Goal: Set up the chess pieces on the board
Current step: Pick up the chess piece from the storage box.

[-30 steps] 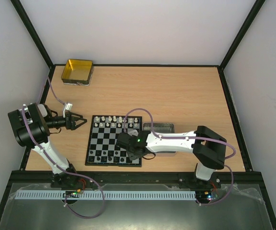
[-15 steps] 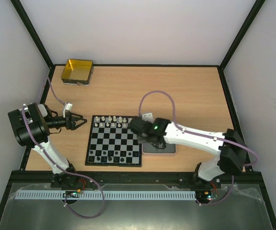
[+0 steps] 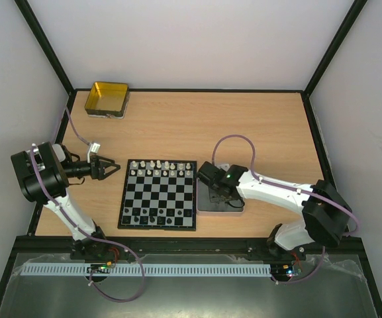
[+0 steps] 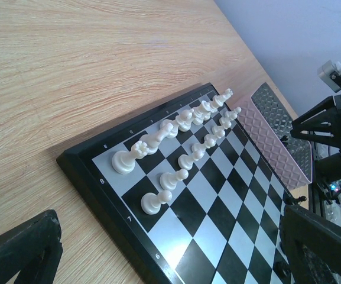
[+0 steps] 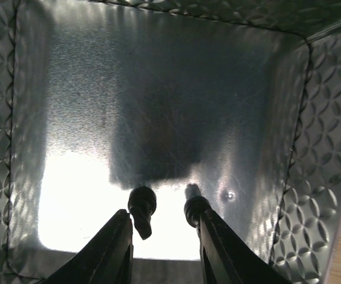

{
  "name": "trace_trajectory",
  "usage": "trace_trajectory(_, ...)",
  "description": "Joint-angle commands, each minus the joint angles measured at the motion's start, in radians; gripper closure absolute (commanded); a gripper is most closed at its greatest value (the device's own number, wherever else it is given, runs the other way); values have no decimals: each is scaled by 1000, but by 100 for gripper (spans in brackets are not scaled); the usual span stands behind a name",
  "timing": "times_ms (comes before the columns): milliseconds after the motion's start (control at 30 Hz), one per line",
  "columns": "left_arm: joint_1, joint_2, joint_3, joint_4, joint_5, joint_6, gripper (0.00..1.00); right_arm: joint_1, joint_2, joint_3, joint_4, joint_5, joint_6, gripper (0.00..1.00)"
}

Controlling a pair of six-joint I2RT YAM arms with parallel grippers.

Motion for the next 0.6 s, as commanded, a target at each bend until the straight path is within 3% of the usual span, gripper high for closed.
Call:
trace_trajectory(0,5,14,24,-13,34,41,0,-4,12,-13,45,-28,-28,69)
trace_trajectory(567,5,20,28,-18,34,43,0,-4,48,-73,120,-96,-47,74)
